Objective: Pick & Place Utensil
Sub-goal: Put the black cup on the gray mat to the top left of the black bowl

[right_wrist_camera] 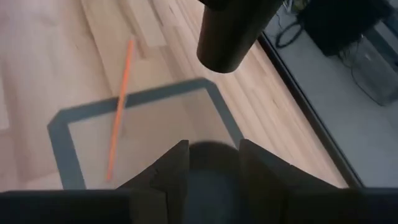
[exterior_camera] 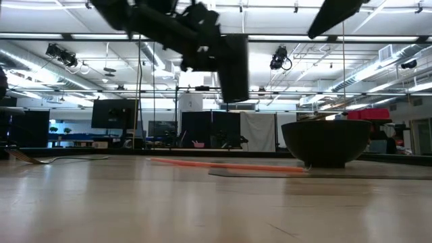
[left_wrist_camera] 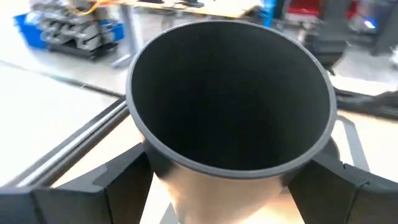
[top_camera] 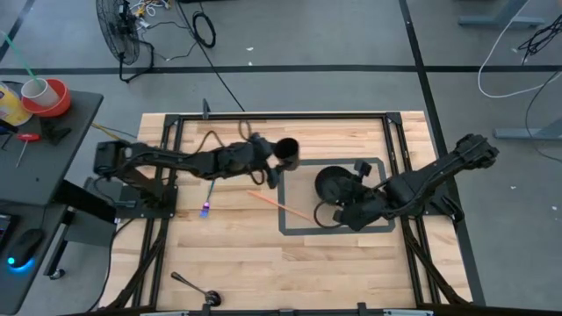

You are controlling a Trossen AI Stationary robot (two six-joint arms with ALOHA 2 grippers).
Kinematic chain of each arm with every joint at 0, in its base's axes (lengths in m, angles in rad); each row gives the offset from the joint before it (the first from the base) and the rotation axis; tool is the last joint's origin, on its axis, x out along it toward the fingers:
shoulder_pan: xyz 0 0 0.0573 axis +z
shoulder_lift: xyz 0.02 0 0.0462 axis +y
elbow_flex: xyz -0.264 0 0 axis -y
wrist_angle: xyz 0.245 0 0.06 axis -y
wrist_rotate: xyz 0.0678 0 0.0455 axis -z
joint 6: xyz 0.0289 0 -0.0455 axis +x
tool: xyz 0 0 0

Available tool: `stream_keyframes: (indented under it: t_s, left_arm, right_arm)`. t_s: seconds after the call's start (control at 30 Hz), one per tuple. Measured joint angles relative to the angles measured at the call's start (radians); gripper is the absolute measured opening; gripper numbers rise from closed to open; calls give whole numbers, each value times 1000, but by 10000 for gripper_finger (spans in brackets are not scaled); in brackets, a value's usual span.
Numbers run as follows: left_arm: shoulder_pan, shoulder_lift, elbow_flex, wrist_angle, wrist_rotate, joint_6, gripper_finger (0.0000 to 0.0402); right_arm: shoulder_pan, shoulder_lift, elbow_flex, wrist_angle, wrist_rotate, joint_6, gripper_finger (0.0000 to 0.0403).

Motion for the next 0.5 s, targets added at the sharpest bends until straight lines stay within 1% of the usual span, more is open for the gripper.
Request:
stream_keyframes:
  t_s: [0.13,0.23,0.3,0.37,0.4,0.5]
  left_arm:
    - [11,101,104,-52,23,28,323]
    - [24,152,157,-54,87,29,323]
    - [25,174,186,-55,101,39,323]
    - [24,184,203,-92,73,62,323]
    - [28,188,205,-103,56,70,323]
    - [40,189,179,-134,63,61,323]
  right_arm:
    - [35,0,-1,-100,2,98,144]
    - [60,-7,-38,-119,2,146,144]
    - [75,-28,-83,-127,1,176,144]
    - [84,-57,-146,-127,2,226,144]
    - [86,-73,-180,-126,0,256,144]
    - [85,-130,-277,-83,-21,331,144]
